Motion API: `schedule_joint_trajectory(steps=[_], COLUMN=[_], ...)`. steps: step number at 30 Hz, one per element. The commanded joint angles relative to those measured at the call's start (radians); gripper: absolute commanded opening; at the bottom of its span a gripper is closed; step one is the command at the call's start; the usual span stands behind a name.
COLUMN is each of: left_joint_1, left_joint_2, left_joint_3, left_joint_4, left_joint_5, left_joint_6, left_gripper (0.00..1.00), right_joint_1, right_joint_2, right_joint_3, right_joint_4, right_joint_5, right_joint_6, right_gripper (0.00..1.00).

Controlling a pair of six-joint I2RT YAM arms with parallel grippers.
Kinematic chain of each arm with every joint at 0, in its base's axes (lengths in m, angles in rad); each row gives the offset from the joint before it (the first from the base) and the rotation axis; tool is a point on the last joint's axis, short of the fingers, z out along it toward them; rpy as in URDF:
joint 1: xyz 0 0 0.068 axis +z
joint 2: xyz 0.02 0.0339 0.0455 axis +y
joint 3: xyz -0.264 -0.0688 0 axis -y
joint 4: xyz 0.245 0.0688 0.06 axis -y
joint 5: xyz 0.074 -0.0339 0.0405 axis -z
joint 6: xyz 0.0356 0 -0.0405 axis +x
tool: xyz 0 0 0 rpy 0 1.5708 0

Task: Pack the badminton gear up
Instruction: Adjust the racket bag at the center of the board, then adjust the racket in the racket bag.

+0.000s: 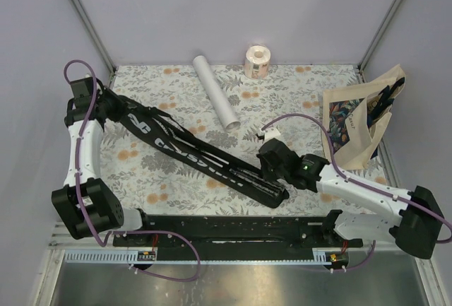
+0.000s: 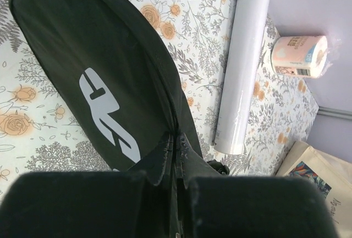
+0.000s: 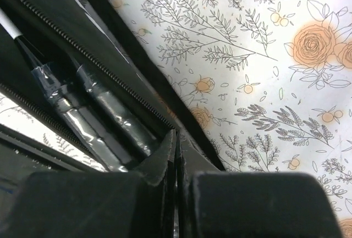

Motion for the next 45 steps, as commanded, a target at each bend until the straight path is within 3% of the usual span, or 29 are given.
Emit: schedule_joint_trajectory(steps=[1, 6, 13, 18, 27, 33, 45], left_joint_1=[0.023, 0.023, 0.023, 0.023, 0.023, 0.025, 0.026], left_joint_2=[-0.028, -0.037, -0.049, -0.049, -0.062, -0.053, -0.052], left_joint_3=[0.024, -0.002, -0.022, -0.047, -0.067, -0.057, -0.064], left_joint_4=[0.056, 0.106, 0.166, 0.217, 0.238, 0.237, 0.269], left_joint_5=[0.006, 0.058, 0.115, 0.156, 0.147, 0.147, 0.179], left_joint_6=[0.031, 0.015, 0.032, 0.020, 0.019, 0.035, 0.032], left_gripper=[0.00, 0.00, 0.00, 0.00, 0.00, 0.00, 0.00], right_joint_1=[0.002, 0.002, 0.015, 0.054, 0.150, 0.200, 0.200], right_joint_2=[0.010, -0.047, -0.090, -0.067, 0.131, 0.228, 0.307], right_joint_3=[-0.008, 0.058, 0.124, 0.086, 0.060, 0.100, 0.101], right_joint_4=[0.038, 0.004, -0.103, -0.082, 0.058, 0.035, 0.093], right_joint_5=[0.097, 0.051, -0.183, -0.234, 0.014, 0.184, 0.154], right_joint_6=[0.045, -0.005, -0.147, -0.210, -0.317, -0.348, -0.418], right_gripper=[0.00, 0.00, 0.54, 0.78, 0.86, 0.89, 0.92])
